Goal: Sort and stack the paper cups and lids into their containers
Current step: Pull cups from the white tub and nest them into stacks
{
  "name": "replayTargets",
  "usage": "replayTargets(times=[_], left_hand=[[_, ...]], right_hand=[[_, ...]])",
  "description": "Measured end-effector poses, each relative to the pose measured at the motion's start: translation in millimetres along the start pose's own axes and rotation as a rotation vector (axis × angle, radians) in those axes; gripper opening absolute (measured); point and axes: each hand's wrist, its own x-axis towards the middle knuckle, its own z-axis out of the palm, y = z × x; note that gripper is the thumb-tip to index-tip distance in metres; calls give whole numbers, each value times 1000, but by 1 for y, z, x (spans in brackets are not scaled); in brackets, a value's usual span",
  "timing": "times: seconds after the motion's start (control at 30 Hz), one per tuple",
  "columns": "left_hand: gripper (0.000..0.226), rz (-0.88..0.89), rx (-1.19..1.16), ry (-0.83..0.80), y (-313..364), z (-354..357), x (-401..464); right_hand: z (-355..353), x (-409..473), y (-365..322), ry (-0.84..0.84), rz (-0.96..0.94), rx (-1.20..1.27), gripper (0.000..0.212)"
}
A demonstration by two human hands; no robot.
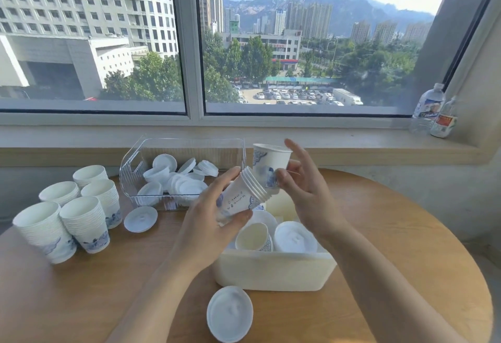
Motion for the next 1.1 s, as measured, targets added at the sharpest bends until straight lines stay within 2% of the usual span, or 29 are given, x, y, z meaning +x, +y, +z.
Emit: replayTargets(times=[0.13,0.23,0.33,0.47,0.6,0.7,0.87,1.1], left_hand=[[73,30,-21,-10,-4,-3,3],[72,42,-42,-25,-13,-9,11],[74,72,-34,-45,-21,-18,24],[77,144,38,-79,-33,-25,43],[76,193,50,-82,-45,-25,55],[74,232,54,-52,-49,-22,58],[77,221,28,-25,-61,-25,57],[79,223,40,-16,-75,-35,51]], right_hand=[[12,-5,3,48,15,-23,35],[11,-3,5,46,26,-213,24],[9,-2,4,8,53,-369,30],[6,5,5,17,78,-367,34],[7,18,6,-74,124,-443,43],[13,24,10,-121,121,-480,34],[14,30,15,-147,121,-511,32],[8,28,32,-203,154,-819,18]])
